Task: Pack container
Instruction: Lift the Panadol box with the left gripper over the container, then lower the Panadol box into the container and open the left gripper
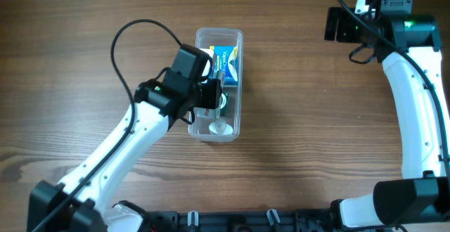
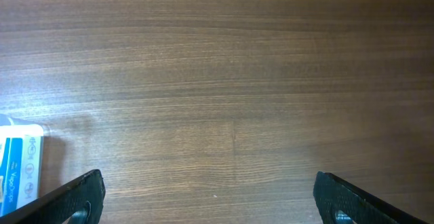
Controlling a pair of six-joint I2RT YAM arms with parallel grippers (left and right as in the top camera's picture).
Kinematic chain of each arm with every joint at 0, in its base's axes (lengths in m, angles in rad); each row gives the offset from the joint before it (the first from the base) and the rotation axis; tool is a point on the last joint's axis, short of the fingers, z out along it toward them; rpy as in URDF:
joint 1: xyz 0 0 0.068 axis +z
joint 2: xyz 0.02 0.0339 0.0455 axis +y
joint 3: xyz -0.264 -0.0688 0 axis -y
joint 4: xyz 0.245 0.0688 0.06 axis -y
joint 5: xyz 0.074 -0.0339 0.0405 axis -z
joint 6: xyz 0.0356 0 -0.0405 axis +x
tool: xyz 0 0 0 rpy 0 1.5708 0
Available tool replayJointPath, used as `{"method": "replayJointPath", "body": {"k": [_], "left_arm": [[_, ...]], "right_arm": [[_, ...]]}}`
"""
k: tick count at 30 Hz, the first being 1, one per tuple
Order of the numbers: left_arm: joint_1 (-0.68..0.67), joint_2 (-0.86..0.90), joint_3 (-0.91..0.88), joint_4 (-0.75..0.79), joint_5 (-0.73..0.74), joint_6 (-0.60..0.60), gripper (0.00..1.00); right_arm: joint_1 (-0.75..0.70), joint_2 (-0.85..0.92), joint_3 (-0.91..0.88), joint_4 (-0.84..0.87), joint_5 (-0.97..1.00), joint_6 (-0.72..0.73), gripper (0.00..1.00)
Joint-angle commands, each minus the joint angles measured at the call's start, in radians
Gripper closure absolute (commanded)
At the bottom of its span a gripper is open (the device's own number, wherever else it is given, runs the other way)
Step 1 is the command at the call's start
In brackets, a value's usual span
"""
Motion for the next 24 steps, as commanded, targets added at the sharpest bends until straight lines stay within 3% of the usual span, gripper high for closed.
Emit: {"method": "replayJointPath", "body": {"k": [1,10,24], "left_arm": [[-0.005,0.054,0.019,0.006,-0.038,-0.008,0.51],[-0.007,0.084,0.015,-0.037,-0.038,-0.008,0.51],[-0.009,0.149,0.015,-0.029,-0.037,-0.009,0.42]], "right_arm": [[0.0,-0.01,0.011,0.004,0.007,0.018,0.0],[0.0,-0.01,0.011,0.004,0.007,0.018,0.0],[0.0,-0.01,0.011,0.005,0.007,0.018,0.0]]}}
